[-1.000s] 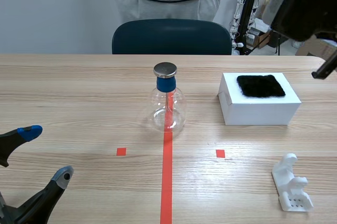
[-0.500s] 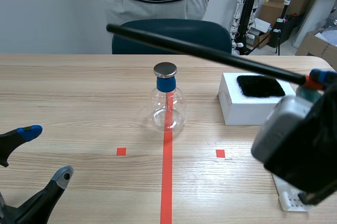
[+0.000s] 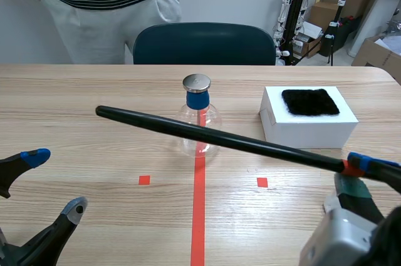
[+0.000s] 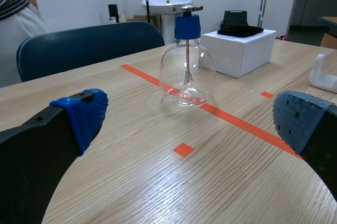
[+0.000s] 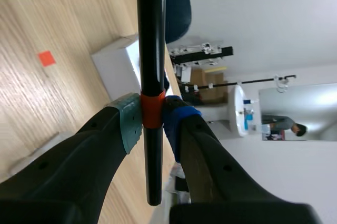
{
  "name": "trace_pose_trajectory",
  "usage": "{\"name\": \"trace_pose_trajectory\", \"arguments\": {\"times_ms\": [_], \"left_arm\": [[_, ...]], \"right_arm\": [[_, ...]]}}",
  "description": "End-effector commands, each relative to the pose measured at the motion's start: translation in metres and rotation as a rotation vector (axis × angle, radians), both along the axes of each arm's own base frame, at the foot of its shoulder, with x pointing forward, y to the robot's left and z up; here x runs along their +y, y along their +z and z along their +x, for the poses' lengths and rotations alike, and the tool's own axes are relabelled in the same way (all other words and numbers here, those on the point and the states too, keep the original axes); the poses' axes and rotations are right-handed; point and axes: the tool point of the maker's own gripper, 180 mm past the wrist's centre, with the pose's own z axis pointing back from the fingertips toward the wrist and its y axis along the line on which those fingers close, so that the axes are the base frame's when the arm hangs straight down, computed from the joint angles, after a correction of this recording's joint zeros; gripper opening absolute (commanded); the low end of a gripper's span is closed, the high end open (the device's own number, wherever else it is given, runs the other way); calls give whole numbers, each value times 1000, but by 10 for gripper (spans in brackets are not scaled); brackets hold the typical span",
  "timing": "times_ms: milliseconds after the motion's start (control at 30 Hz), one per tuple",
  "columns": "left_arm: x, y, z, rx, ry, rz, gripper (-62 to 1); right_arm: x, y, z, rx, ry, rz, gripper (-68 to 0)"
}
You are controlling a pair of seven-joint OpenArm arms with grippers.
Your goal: Do the electroscope experiment. move the rod toward and away from the electroscope
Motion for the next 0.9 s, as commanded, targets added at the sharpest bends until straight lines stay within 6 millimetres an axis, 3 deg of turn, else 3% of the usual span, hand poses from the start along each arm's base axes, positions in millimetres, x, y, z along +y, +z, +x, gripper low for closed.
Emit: {"name": "trace_pose_trajectory", "arguments": {"times_ms": [0, 367, 867], "left_arm": [[3, 6, 2, -20, 5, -12, 14], [3, 6, 2, -20, 5, -13, 14], [3, 6, 2, -20, 5, -13, 14]], "right_arm": [[-6, 6, 2, -20, -11, 12, -651], [-17, -12, -6, 8, 17, 20, -651], [-22, -7, 5, -25, -6, 14, -651]]}}
